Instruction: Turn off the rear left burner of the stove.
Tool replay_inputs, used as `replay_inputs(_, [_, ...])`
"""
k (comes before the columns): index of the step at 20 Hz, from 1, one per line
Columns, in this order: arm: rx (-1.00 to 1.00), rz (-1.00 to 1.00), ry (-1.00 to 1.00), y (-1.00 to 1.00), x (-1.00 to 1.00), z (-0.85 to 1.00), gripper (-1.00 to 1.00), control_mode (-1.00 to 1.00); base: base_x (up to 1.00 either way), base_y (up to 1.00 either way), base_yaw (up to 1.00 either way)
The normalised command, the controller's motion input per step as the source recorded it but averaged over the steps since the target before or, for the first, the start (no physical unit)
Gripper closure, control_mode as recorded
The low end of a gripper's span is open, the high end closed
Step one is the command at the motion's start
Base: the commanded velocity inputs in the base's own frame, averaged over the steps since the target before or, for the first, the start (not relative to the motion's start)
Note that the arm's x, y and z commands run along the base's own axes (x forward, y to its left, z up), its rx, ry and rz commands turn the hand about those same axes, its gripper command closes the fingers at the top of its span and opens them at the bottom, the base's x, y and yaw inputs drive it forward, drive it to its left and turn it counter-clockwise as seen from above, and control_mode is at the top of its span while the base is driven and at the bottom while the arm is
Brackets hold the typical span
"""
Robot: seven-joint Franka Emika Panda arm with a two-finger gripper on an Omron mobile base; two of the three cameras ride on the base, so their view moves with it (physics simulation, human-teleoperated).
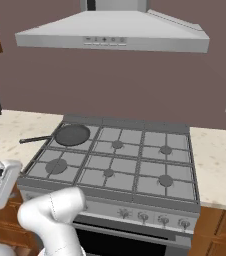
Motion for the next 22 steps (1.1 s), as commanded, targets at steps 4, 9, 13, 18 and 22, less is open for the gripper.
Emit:
replay_inputs(4, [-0.01,-0.01,-0.14,0.05,-0.22,-0.32,-1.00,-1.00,0.00,0.00,0.00])
replay_inputs(9, [-0.06,-0.08,-0.26,0.17,-0.30,-0.23,-1.00,-1.00,0.00,0.00,0.00])
replay_inputs(13, [-0.06,-0.05,-0.23,0.01,0.00,-0.18,-1.00,-1.00,0.00,0.00,0.00])
replay_inputs(18, [-0.03,-0.02,-0.15,0.00,0.00,-0.03,-1.00,-1.00,0.00,0.00,0.00])
replay_inputs(22, [0.00,-0.04,-0.07,0.08,0.00,-0.18,-1.00,-1.00,0.00,0.00,0.00])
